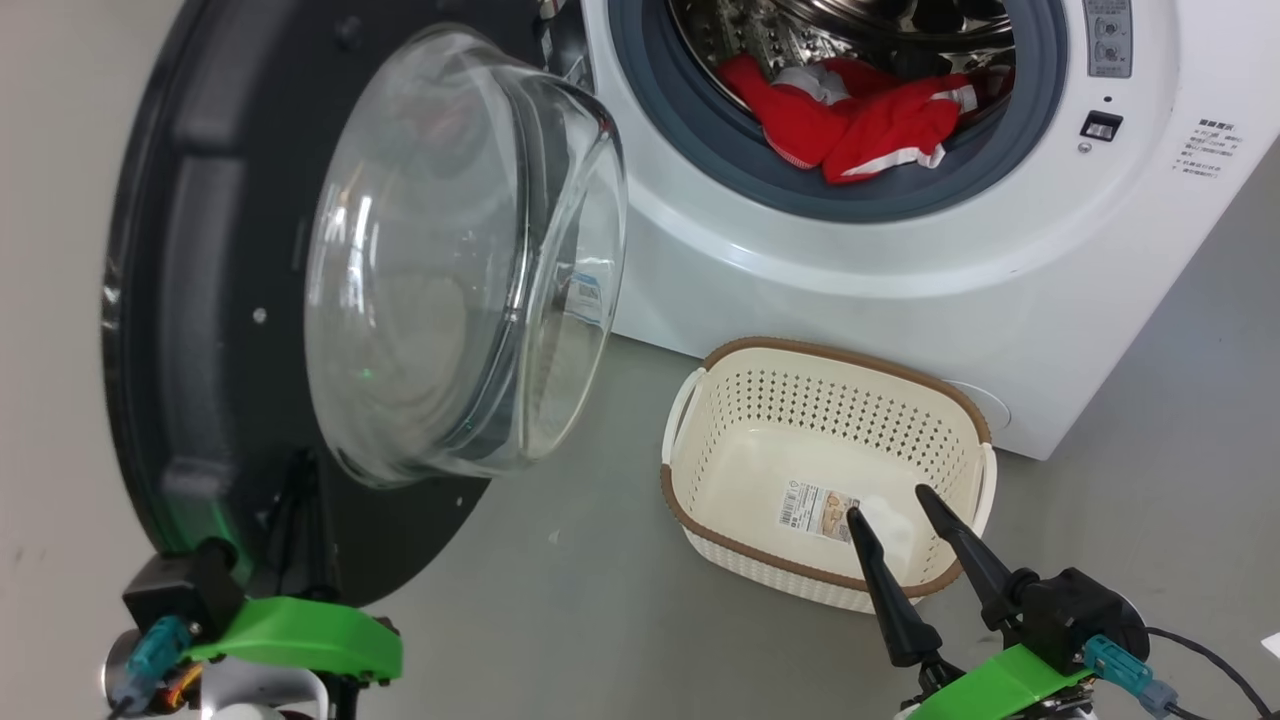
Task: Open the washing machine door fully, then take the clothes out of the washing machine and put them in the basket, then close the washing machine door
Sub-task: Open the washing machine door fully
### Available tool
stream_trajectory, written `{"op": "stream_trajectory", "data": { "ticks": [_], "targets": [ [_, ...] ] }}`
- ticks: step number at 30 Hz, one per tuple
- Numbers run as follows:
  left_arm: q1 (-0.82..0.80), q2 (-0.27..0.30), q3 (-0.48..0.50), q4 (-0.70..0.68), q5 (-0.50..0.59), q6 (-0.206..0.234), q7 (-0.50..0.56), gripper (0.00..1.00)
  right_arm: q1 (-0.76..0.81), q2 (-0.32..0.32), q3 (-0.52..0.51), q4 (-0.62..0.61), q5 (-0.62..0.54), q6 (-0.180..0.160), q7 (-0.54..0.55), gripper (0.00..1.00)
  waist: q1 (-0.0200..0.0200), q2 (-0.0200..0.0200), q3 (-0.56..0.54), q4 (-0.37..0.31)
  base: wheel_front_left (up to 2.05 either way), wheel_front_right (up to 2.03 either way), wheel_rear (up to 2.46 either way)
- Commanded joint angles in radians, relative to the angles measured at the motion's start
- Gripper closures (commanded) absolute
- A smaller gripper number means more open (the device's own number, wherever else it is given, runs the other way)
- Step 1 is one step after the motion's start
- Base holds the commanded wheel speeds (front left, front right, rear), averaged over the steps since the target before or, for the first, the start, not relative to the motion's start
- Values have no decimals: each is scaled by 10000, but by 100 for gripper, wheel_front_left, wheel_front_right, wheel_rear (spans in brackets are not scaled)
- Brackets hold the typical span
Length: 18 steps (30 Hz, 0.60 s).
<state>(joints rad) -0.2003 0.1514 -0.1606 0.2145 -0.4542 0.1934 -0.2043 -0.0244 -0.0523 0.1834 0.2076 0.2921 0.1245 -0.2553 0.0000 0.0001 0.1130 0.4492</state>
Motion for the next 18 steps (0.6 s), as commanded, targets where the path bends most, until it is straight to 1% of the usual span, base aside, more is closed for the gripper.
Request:
{"op": "stream_trajectory", "data": {
  "ticks": [1,10,18],
  "targets": [
    [-447,406,637,7,-122,199,-151,100,-447,20,288,-184,-134,62,-65,0,0,-1,48,-11,0,0,0],
    [-749,445,1254,784,-284,165,-486,100,-543,20,321,-84,-281,62,-65,0,0,-1,140,32,0,0,0],
    [-1205,523,1733,1490,-247,-102,-565,100,-581,20,334,-83,-348,62,-19,0,0,-1,179,97,0,0,0]
  ]
}}
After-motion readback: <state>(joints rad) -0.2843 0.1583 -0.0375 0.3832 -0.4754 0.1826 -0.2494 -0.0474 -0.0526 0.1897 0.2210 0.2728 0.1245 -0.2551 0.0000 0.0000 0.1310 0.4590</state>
